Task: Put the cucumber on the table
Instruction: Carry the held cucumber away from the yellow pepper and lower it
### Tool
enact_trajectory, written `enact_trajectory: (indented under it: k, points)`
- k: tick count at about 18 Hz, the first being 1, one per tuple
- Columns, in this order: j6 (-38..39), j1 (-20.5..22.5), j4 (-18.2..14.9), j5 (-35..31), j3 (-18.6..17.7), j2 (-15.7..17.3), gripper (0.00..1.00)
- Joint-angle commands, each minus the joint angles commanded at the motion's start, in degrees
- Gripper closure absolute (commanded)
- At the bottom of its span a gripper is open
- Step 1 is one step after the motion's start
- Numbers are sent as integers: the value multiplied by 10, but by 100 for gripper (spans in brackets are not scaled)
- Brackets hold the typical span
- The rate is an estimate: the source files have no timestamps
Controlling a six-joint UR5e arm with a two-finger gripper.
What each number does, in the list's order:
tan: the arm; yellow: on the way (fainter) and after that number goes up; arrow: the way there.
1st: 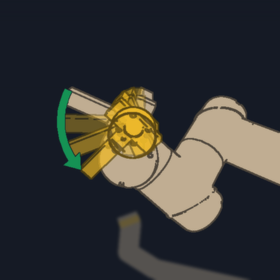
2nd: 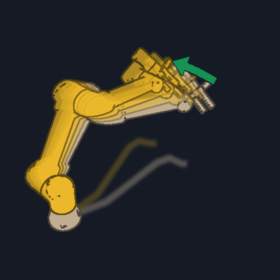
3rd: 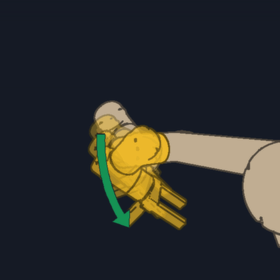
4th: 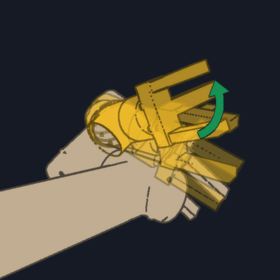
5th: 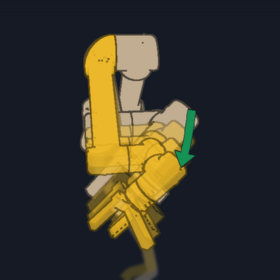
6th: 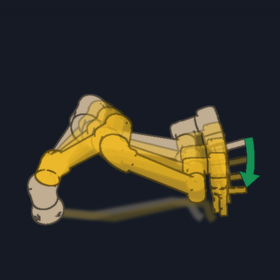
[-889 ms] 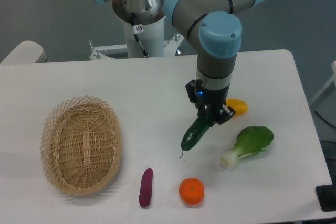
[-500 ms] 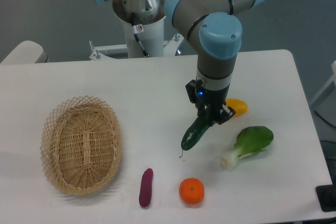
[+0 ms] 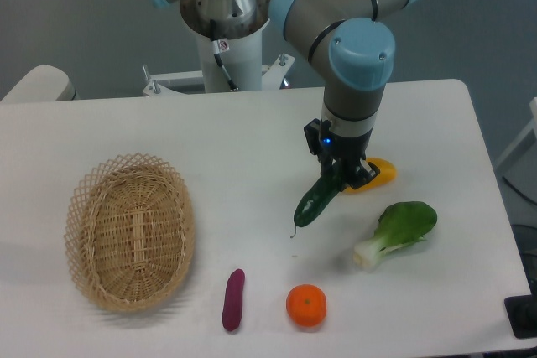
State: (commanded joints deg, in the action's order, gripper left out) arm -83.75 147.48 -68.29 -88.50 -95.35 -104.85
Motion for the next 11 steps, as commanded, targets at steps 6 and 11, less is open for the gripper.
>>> enact_trajectory:
  k: [6,11]
  points:
    - [7,-6,99,-4,-77,2,79]
    - [11,-29,139,-5,-93,-20,79]
